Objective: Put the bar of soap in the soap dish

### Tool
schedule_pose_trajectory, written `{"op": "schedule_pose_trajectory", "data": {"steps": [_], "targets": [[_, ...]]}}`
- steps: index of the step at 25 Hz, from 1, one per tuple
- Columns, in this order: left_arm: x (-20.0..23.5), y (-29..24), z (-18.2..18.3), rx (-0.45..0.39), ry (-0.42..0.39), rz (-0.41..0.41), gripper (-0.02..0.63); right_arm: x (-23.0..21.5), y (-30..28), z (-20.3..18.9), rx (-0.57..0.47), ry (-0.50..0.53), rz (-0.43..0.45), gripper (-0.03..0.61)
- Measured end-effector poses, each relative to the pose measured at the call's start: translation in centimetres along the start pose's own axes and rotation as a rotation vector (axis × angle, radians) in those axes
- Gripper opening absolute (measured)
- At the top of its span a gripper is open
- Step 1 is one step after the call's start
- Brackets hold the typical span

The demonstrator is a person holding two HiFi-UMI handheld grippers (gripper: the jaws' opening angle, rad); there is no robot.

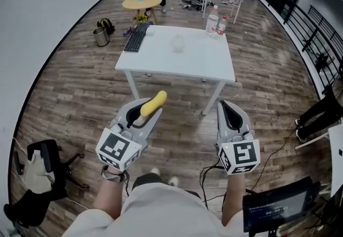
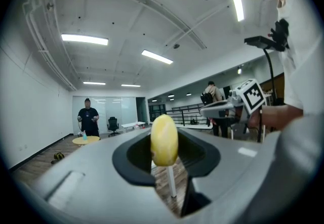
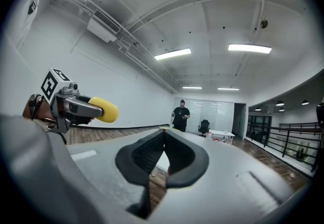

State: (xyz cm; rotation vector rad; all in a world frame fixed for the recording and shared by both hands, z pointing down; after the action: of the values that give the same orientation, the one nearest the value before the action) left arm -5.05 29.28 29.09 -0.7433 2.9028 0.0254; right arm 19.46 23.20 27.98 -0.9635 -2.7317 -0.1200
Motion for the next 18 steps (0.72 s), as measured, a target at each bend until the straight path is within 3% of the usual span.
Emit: {"op": "schedule_pose_trajectory", "data": {"steps": [7,18], "targets": [[0.8,-0.2,0.0,0.003,-0.003,0.029,0.124,-0.1,-0.8,-0.2,0.004,-0.003,0.015,0.002],[3.4,-3.4,-0.7,-0.018,0.000,0.006,0.124,-1.8,-3.7,-0.8,0.010,-0.018,-0.017,0.002]]}}
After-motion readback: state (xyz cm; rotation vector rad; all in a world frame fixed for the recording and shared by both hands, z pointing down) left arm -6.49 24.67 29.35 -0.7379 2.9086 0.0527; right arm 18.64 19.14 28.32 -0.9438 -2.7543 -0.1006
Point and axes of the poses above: the fingertips, and each gripper's own axes: y backward along the fingers, x to its left, z out of its top, the point moved 7 cm from there along y, backward along the fingers, and after that the axes turned 2 degrees about y, right-handed, at the moved point
